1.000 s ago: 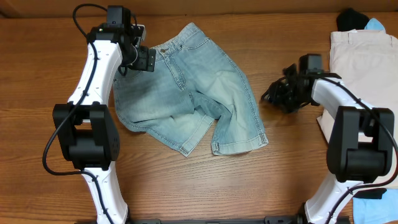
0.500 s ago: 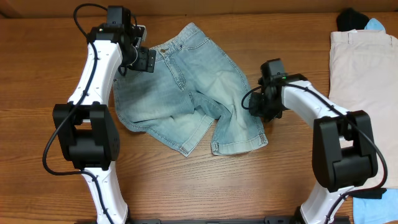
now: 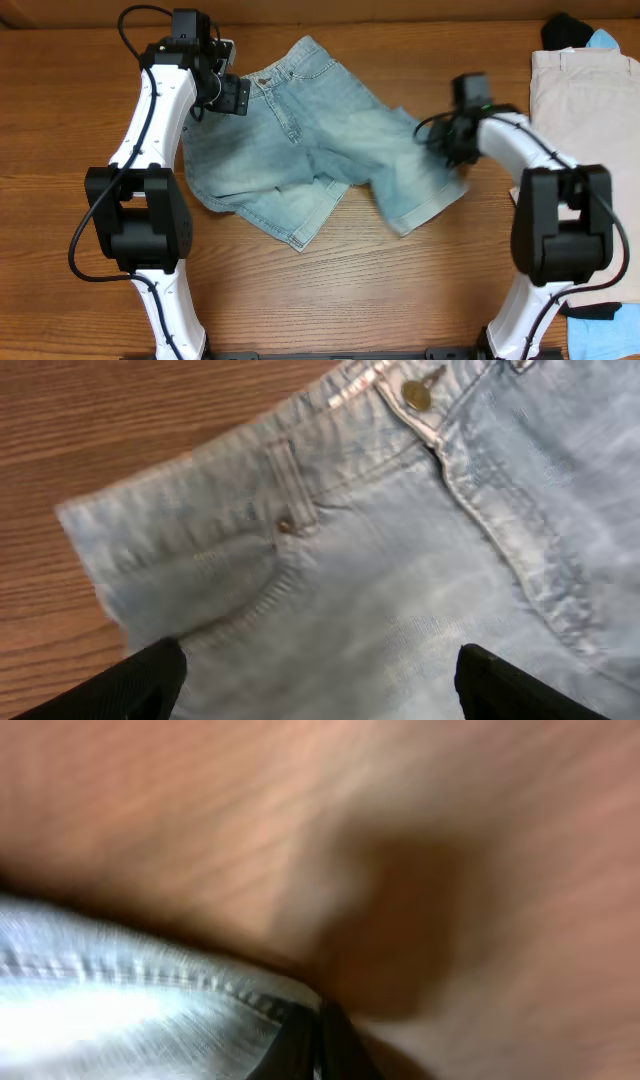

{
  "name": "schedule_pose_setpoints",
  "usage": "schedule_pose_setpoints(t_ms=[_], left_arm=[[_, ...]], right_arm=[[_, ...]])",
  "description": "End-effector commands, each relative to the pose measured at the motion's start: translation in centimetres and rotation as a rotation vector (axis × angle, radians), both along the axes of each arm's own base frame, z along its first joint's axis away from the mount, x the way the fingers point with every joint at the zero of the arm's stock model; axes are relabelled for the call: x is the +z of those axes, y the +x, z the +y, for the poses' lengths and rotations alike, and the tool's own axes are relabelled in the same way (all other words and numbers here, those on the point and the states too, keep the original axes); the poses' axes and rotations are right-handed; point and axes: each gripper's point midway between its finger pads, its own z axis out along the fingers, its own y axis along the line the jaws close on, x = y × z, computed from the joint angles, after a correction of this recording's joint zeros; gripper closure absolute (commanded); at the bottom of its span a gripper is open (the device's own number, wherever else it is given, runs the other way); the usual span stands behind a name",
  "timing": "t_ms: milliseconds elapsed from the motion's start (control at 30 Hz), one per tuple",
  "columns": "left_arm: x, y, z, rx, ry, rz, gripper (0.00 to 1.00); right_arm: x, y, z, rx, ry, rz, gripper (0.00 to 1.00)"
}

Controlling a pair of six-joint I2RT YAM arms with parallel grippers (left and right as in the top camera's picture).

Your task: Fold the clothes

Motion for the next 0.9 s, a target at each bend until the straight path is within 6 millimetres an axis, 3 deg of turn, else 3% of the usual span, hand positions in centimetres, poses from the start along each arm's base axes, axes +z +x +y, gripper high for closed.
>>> schedule_pose_setpoints(t_ms=[0, 133, 200, 233, 333, 367, 600, 700, 733, 867], left_arm=[[0.7, 0.8, -1.2, -0.044, 0.000, -0.037, 0.11], [1.1, 1.5, -1.9, -0.057, -0.002, -0.072, 0.11], [1.3, 2.0, -2.3, -0.064, -0.003, -0.094, 0.11], [1.5, 2.2, -2.7, -0.071, -0.004, -0.107, 0.10], [1.5, 2.3, -3.1, -0.079, -0.005, -0.113, 0.09], [1.5, 2.3, -3.1, -0.078, -0.005, -0.113, 0.09], [1.4, 2.1, -2.4, -0.065, -0.004, -0.100, 0.06], [1.5, 2.2, -2.3, -0.062, -0.004, -0.105, 0.05], [1.5, 2.3, -2.3, -0.062, -0.004, -0.109, 0.05], [1.6, 2.6, -2.3, -0.062, -0.004, -0.121, 0.05]], right_arm=[[5.5, 5.8, -3.7, -0.021, -0.079, -0.211, 0.96], [9.4, 9.9, -5.4, -0.036, -0.105, -0.411, 0.96], [10.1, 11.0, -6.0, -0.047, -0.112, -0.466, 0.96], [10.3, 11.4, -6.5, -0.056, -0.114, -0.485, 0.68], [10.4, 10.9, -6.2, -0.040, -0.079, -0.458, 0.08], [10.5, 10.6, -5.7, -0.027, -0.058, -0.441, 0.00], [12.8, 5.8, -0.2, 0.104, 0.147, -0.292, 0.00], [10.9, 2.0, 3.2, 0.162, 0.169, -0.123, 0.00], [9.9, 0.7, 4.5, 0.190, 0.165, -0.072, 0.05], [7.6, -1.4, 7.9, 0.264, 0.120, -0.006, 0.23]])
